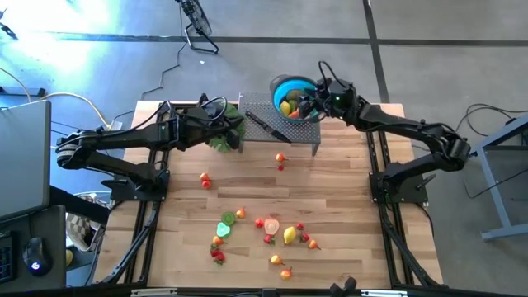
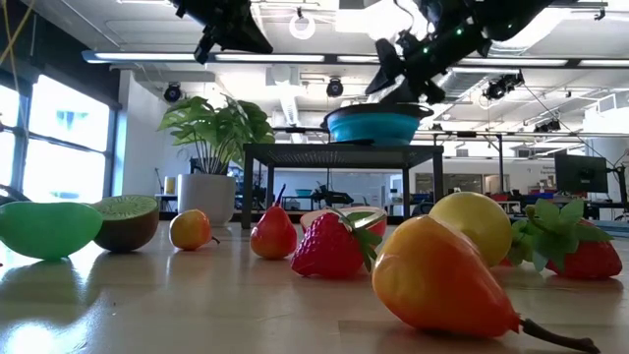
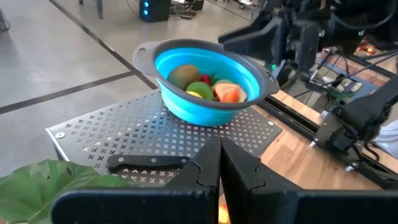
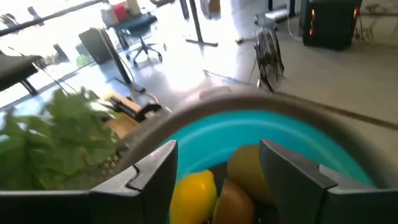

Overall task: Pick & Place Fruit
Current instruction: Put the yellow pear in the blue bowl on the shelf

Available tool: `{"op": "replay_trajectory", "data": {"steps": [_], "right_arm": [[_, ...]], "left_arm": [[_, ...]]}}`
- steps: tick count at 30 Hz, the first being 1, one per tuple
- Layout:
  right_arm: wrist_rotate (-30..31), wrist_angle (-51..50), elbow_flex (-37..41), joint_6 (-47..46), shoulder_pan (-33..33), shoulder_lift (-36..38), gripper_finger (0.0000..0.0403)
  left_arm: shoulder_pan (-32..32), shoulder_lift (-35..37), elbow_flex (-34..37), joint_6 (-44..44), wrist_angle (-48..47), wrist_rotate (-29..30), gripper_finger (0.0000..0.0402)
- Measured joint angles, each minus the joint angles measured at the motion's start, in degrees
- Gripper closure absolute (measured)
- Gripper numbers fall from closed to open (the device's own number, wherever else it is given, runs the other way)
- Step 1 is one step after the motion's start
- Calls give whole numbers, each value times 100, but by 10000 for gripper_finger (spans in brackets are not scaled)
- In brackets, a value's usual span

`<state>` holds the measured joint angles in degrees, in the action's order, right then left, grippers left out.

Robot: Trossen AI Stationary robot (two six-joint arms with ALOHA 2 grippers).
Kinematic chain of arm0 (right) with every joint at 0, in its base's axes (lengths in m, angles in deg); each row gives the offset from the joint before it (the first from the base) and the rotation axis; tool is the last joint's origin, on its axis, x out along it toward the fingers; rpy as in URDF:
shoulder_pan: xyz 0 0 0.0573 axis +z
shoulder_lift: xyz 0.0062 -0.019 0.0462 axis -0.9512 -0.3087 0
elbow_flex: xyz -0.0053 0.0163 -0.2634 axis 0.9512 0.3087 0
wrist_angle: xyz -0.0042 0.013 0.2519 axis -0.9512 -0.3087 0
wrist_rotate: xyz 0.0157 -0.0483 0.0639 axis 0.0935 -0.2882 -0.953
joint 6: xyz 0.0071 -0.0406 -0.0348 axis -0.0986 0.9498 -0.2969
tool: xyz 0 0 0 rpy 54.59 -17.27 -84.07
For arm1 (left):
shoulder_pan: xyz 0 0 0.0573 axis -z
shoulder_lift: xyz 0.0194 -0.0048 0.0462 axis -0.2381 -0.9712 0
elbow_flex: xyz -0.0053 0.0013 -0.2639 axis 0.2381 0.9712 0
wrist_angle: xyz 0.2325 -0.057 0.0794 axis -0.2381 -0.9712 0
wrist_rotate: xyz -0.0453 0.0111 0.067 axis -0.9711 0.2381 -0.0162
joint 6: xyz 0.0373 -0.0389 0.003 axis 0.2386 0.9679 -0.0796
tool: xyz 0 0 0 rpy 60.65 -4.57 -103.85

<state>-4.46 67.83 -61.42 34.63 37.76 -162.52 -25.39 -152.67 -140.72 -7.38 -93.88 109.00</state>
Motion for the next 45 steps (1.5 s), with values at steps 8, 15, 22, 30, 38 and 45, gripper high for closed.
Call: {"op": "replay_trajectory", "data": {"steps": [8, 15, 22, 30, 38, 45], "right_arm": [[-641, 59, 0, 12, 0, 608, 209], [-1082, 30, 0, -30, 17, 1022, 234], [-1495, -124, 0, -34, 17, 1249, 264], [-1497, -727, 0, -36, 125, 1472, 320], [-1497, -915, 0, -33, 388, 1747, 373], [-1497, -936, 0, -1, 669, 2049, 393]], "left_arm": [[0, 0, 0, 3, -11, -72, 397], [83, 0, 0, -1, 94, -79, 397], [163, 0, 0, -10, 96, -96, 397], [331, 0, 0, -40, 90, -74, 397], [505, 7, 0, -54, -136, -15, 397], [1017, 104, -7, -54, -598, -24, 397]]}}
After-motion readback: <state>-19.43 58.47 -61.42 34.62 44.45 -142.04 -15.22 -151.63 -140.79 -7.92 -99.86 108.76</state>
